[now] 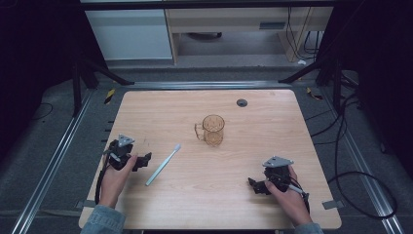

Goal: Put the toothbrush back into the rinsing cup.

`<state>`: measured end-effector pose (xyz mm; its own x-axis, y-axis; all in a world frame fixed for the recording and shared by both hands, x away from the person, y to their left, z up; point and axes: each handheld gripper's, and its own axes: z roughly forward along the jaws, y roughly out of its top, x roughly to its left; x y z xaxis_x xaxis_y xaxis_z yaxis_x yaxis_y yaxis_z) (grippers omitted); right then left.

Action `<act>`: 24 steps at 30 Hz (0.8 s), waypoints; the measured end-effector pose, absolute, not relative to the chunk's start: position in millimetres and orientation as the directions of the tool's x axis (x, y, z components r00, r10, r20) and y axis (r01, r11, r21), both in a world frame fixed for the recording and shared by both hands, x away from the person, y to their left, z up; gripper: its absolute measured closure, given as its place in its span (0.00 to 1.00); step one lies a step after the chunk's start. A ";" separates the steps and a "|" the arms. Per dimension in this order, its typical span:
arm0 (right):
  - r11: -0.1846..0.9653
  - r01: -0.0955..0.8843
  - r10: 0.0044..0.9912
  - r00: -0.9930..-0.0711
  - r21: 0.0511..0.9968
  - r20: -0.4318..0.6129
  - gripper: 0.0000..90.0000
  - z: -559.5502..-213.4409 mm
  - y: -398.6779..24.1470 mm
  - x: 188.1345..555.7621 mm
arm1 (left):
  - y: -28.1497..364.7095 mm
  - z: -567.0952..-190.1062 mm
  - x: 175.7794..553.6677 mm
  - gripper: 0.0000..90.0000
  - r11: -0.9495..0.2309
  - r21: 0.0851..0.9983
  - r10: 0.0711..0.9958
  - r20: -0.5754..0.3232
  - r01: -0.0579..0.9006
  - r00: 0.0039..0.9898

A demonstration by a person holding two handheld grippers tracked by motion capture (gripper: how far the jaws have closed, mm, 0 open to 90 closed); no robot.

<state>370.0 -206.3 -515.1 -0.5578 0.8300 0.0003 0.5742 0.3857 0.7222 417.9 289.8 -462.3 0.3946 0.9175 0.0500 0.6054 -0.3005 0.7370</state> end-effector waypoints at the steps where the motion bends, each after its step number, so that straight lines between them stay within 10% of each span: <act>1: 0.386 0.574 0.830 -0.557 0.722 -0.001 0.00 -515.2 -206.3 370.0 | 282.9 -455.5 415.9 0.05 -0.327 0.731 0.904 0.058 0.599 0.423; 24: 0.361 0.588 0.855 -0.519 0.724 -0.005 0.00 -515.4 -205.1 369.2 | 249.8 -408.8 416.2 0.10 -0.489 0.596 0.847 0.148 0.637 0.511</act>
